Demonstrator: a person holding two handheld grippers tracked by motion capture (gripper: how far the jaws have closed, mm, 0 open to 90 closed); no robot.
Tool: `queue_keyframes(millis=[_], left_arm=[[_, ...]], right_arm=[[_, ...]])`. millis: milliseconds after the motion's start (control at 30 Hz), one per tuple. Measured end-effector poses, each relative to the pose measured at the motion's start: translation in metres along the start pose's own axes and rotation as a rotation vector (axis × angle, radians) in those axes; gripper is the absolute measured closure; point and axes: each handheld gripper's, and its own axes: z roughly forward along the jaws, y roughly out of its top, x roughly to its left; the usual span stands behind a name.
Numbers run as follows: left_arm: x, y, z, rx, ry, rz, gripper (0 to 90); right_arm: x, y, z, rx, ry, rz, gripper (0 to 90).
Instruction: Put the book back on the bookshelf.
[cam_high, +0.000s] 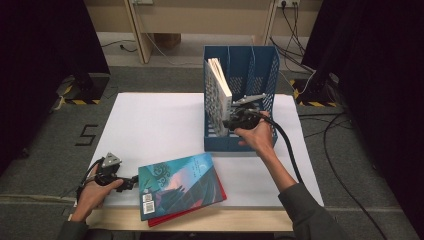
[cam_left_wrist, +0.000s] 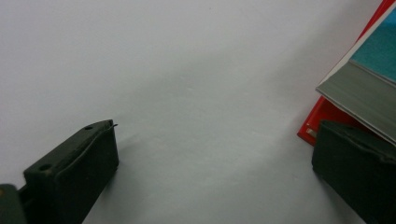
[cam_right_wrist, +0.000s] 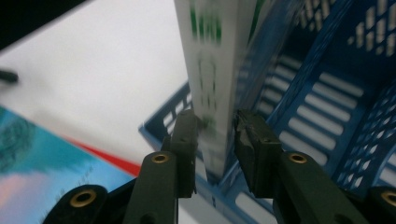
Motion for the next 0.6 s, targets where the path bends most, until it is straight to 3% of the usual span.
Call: queue_keyframes(millis=[133, 267, 600], left_arm=[[0.0, 0.0, 0.0, 0.0, 0.0, 0.0, 0.0], [0.0, 0.0, 0.0, 0.0, 0.0, 0.0, 0.0], [0.0, 0.0, 0.0, 0.0, 0.0, 0.0, 0.0]], right_arm=[[0.0, -0.011, 0.015, 0.01, 0.035, 0.007, 71.5], [0.004, -0.016, 0.024, 0.039, 0.02, -0.039, 71.8], [0.008, -0.014, 0.039, -0.011, 0.057, -0.01, 71.8]])
